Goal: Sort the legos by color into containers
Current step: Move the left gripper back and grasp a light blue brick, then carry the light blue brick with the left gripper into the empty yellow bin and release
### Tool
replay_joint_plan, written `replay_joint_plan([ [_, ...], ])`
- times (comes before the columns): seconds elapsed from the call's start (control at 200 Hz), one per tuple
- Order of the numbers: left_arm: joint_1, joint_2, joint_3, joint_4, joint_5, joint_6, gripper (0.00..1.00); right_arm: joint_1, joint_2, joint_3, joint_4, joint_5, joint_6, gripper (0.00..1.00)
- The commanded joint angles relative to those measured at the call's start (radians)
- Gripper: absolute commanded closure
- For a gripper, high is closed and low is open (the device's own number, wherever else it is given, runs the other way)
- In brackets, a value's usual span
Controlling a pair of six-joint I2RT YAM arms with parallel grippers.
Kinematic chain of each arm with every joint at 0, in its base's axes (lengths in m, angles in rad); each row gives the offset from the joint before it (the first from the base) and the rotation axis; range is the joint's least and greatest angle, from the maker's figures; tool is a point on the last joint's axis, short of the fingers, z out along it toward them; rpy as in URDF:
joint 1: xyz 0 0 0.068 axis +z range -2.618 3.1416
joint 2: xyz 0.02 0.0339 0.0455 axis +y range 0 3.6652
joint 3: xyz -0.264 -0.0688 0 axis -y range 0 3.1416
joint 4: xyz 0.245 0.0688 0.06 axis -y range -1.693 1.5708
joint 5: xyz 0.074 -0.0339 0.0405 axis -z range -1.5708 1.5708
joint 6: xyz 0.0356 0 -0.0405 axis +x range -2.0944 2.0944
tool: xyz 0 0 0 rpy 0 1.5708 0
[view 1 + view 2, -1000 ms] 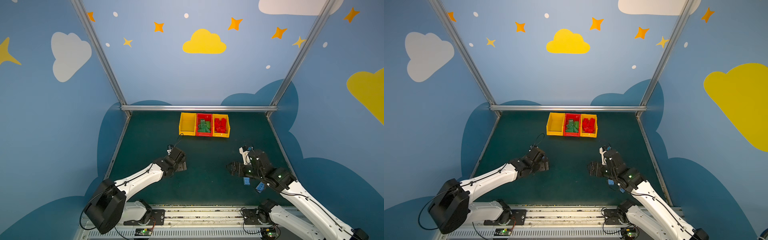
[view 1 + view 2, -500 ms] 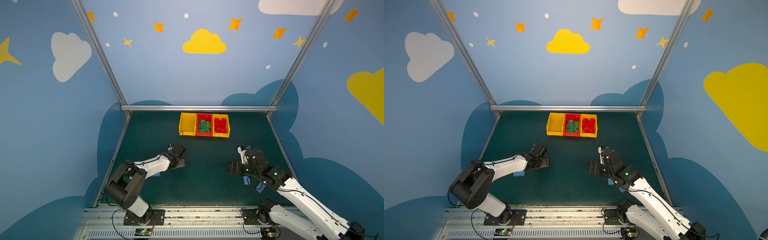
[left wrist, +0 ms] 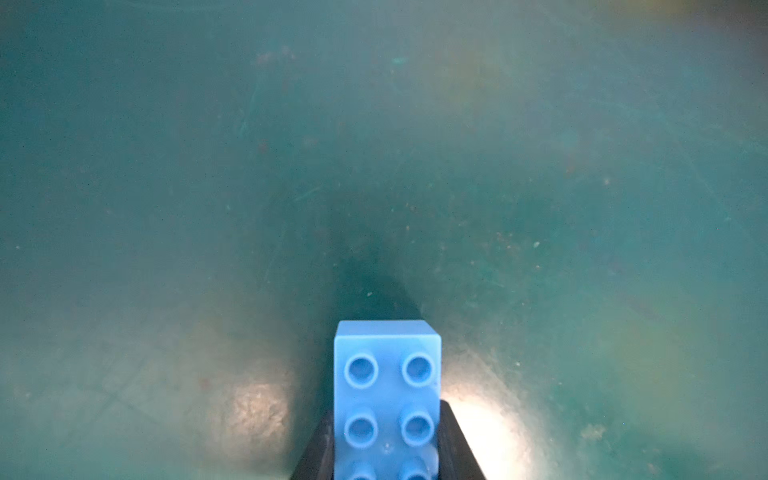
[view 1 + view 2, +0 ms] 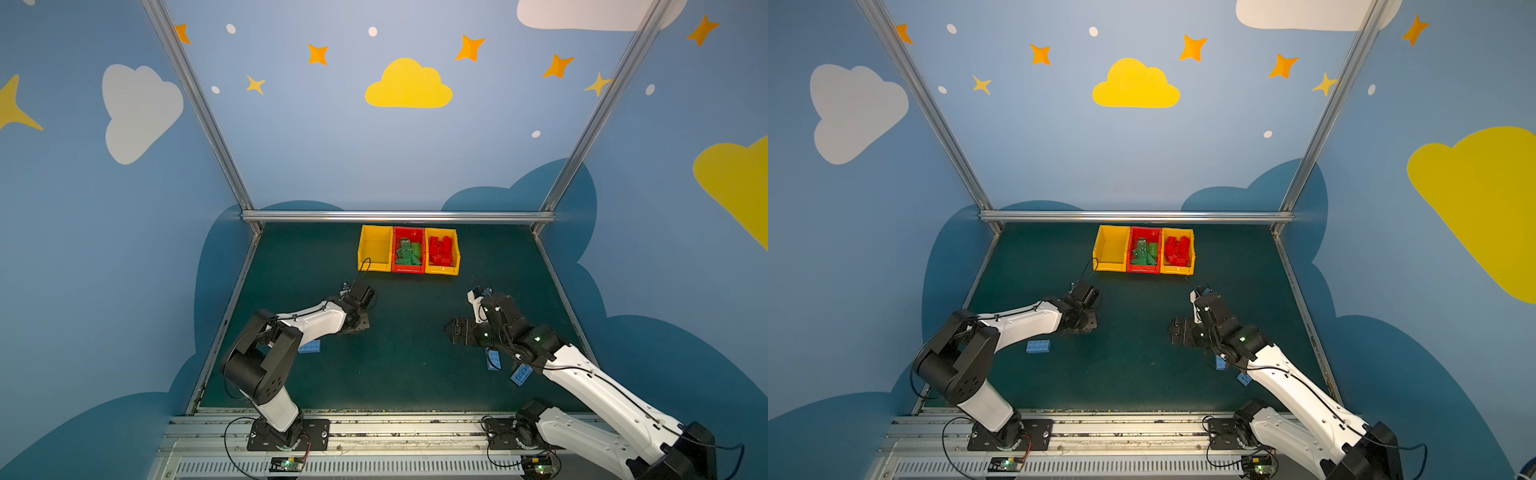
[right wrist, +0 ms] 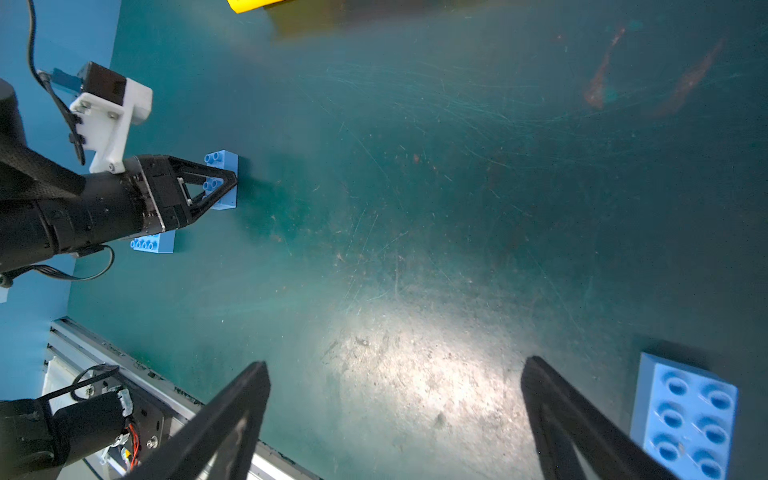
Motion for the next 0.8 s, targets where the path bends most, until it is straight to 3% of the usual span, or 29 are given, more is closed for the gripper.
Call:
replay_joint_plan([
  [0.0,0.005,0.007,0.031,-0.081,-0.021,0.013,0.83,0.003,0.007,-0.020,0.040,-0.014,-0.017,0.07],
  [0.37,0.003,0.046,0.306,-0.212,-0.075,0.089,0.83,-0.005,-0.031,-0.041,0.073,0.014,-0.041,0.07],
  [0.796,0.056,0.397,0.917,-0.287,-0.098,0.229,0.82,-0.055,-0.080,-0.074,0.070,-0.005,-0.068,0.07],
])
